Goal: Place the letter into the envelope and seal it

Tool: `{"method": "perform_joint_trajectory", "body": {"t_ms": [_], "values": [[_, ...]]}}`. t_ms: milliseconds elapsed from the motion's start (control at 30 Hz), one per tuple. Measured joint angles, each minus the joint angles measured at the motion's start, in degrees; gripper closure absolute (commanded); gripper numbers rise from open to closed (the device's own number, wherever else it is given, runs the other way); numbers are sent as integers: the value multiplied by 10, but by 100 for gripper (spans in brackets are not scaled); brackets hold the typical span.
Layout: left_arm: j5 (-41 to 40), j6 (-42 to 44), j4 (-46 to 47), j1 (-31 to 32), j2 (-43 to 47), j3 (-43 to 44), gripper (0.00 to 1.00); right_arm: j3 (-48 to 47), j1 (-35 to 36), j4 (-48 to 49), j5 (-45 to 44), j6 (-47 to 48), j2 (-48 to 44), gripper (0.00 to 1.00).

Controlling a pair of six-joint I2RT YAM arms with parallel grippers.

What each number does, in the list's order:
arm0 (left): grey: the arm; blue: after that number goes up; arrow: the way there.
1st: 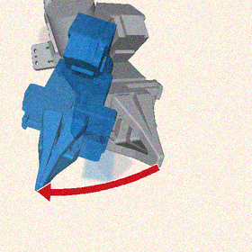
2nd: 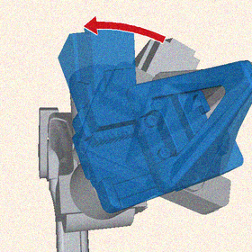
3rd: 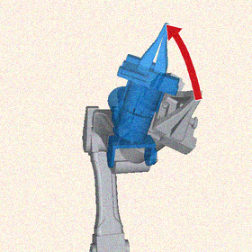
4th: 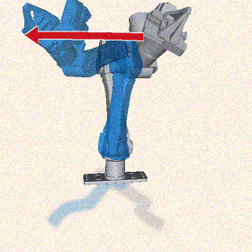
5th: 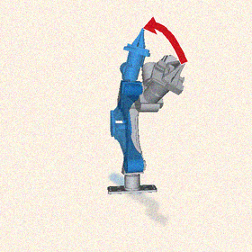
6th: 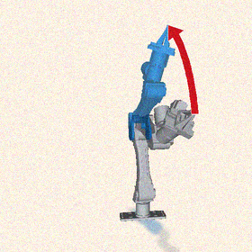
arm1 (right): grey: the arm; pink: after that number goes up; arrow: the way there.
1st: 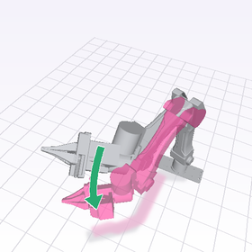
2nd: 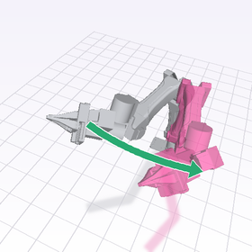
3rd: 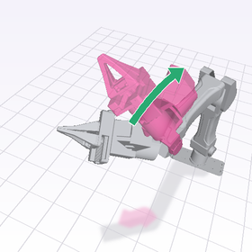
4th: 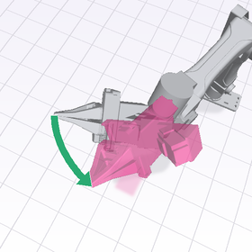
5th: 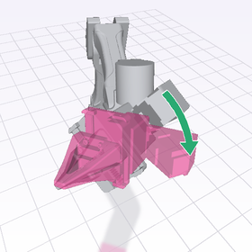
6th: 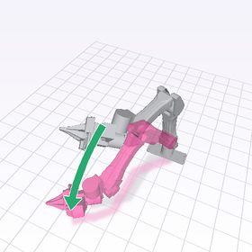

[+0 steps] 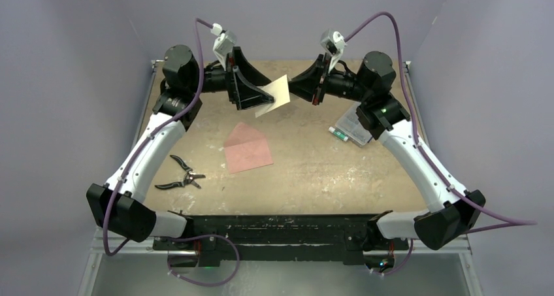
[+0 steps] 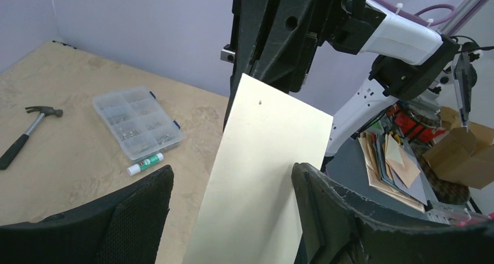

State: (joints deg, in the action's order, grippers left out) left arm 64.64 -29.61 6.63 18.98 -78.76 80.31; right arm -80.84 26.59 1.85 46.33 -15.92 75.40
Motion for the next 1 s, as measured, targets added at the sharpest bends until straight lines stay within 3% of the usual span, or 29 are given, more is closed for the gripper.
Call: {"method": "perform_joint_trajectory", "body": {"t_ms": [267, 567, 733, 833, 1000], "values": [[1, -11, 16, 2, 3, 0, 39, -7, 0, -1, 24, -7, 3, 100], [34, 26, -35, 2, -3, 2, 60, -39, 0, -30, 97, 6, 9, 100], [60, 47, -57, 2, -4, 2, 76, -42, 0, -50, 105, 16, 9, 100], [73, 53, -61, 2, -4, 2, 79, -45, 0, -57, 107, 17, 14, 100], [92, 53, -54, 2, -4, 2, 100, -61, 0, -77, 114, 17, 29, 100]]}}
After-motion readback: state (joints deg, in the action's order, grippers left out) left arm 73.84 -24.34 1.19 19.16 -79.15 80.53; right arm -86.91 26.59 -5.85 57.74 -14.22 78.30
